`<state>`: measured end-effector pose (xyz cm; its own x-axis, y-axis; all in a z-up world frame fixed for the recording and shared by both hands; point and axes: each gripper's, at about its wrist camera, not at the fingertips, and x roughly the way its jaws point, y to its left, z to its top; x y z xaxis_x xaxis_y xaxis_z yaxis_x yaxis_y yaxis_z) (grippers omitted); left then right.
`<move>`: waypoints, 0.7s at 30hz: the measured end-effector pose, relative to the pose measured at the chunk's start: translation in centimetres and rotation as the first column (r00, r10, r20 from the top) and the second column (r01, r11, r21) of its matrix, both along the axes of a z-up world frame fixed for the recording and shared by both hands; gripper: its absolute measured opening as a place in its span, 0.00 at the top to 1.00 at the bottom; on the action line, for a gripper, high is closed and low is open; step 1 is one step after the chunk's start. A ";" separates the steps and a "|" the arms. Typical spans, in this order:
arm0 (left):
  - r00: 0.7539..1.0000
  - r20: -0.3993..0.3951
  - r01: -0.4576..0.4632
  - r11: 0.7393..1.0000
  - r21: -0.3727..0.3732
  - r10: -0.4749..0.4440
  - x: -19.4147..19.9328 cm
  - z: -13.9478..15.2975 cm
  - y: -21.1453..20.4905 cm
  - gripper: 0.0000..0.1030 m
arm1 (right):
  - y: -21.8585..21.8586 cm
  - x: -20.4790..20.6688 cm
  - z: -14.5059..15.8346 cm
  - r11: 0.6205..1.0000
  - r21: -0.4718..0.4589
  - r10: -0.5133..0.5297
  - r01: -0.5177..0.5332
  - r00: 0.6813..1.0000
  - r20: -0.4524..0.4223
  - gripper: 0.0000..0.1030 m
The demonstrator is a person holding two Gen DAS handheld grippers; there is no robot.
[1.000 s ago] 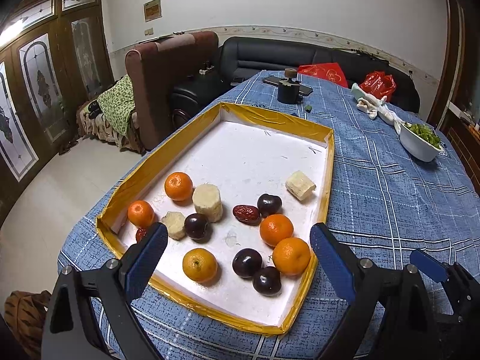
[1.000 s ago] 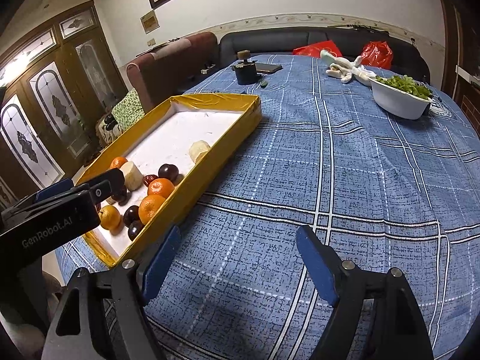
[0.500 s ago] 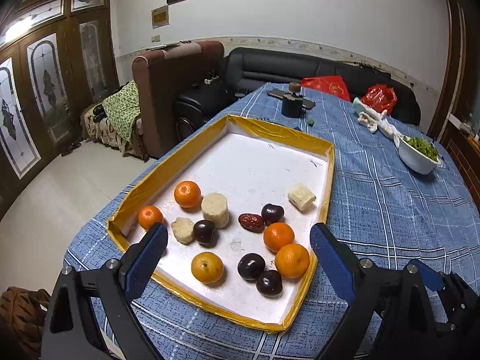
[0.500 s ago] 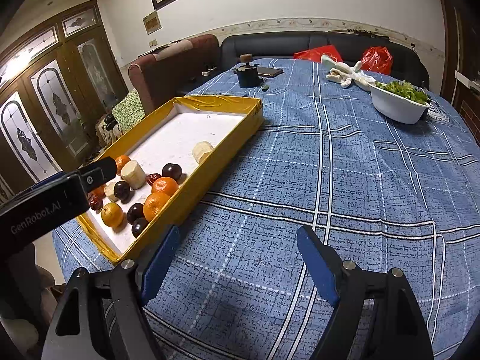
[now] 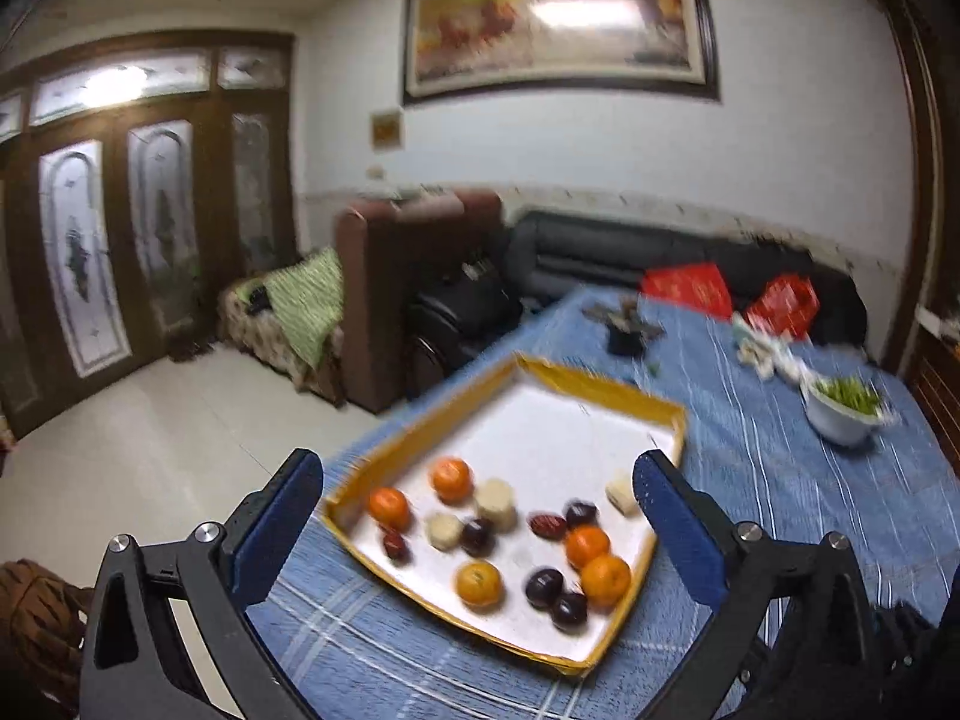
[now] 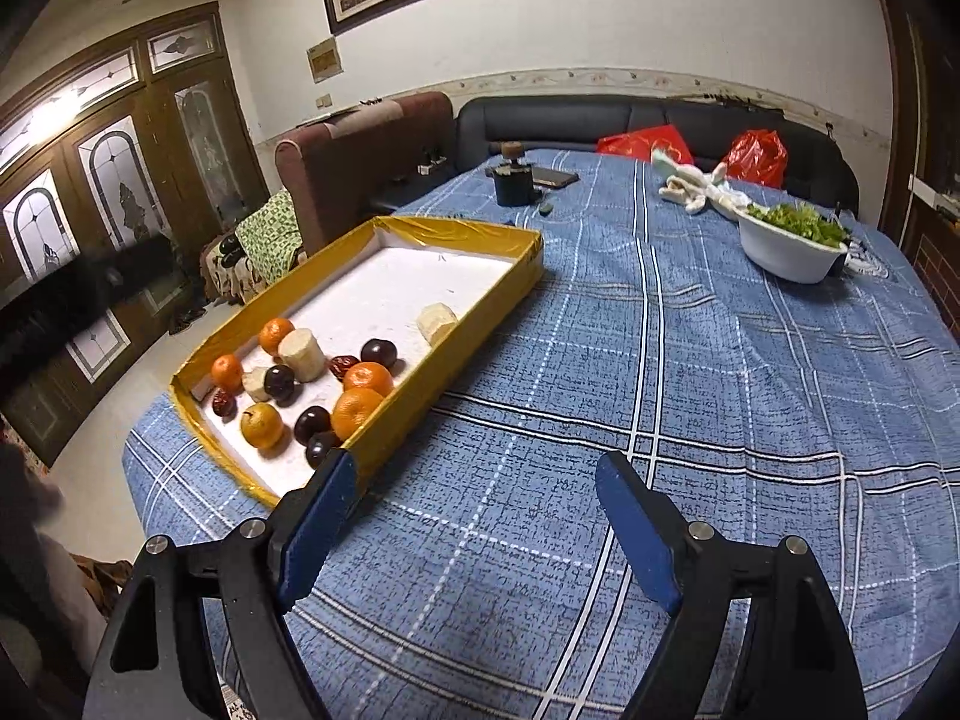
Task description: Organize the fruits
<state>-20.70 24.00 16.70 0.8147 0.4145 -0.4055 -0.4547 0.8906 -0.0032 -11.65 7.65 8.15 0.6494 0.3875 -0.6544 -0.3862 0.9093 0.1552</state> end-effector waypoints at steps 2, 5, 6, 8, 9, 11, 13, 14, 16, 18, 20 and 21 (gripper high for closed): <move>0.998 0.044 -0.054 0.998 0.022 0.053 -1.4 0.8 -0.1 0.00 | 0.1 -0.7 0.5 1.000 0.000 0.005 -0.005 1.000 0.021 0.14; 0.990 0.097 -0.105 0.994 0.029 0.102 -3.4 1.0 0.1 0.00 | 0.2 -1.8 1.1 1.000 0.001 0.019 -0.019 0.999 0.047 0.14; 0.990 0.102 -0.104 0.994 0.033 0.100 -3.6 0.9 0.0 0.00 | 0.3 -2.1 1.2 1.000 0.001 0.023 -0.023 0.998 0.052 0.13; 0.995 0.076 -0.074 0.996 0.044 0.071 -3.6 0.8 -0.3 0.00 | 0.4 -2.8 1.5 0.999 0.001 0.032 -0.032 0.997 0.066 0.12; 0.998 0.051 -0.047 0.998 0.048 0.044 -3.4 0.6 -0.5 0.00 | 0.4 -3.0 1.5 0.999 0.001 0.037 -0.037 0.997 0.072 0.12; 1.000 0.030 -0.010 0.999 0.045 0.009 -3.3 0.5 -0.9 0.00 | 0.5 -3.5 1.6 0.999 -0.001 0.043 -0.043 0.996 0.079 0.12; 1.000 -0.001 0.019 0.999 0.032 -0.018 -3.0 0.3 -1.2 0.00 | 0.5 -4.0 1.7 0.999 -0.001 0.048 -0.048 0.995 0.088 0.12; 1.000 -0.009 0.028 0.999 0.027 -0.027 -2.9 0.2 -1.2 0.00 | 0.4 -4.2 1.7 0.999 -0.001 0.050 -0.050 0.995 0.091 0.12; 0.999 -0.027 0.047 0.999 0.006 -0.046 -2.7 0.0 -1.2 0.00 | 0.3 -4.5 1.7 0.999 0.000 0.049 -0.049 0.994 0.095 0.11; 0.998 -0.035 0.053 0.999 -0.004 -0.053 -2.5 -0.1 -1.1 0.00 | 0.1 -4.7 1.7 0.999 0.001 0.047 -0.047 0.994 0.100 0.11; 0.998 -0.041 0.057 0.998 -0.009 -0.057 -2.3 -0.3 -1.2 0.00 | 0.0 -4.8 1.7 0.999 0.002 0.046 -0.047 0.994 0.101 0.11; 0.997 -0.045 0.060 0.998 -0.008 -0.060 -2.2 -0.3 -1.3 0.00 | -0.1 -4.8 1.7 0.999 0.004 0.047 -0.048 0.994 0.100 0.10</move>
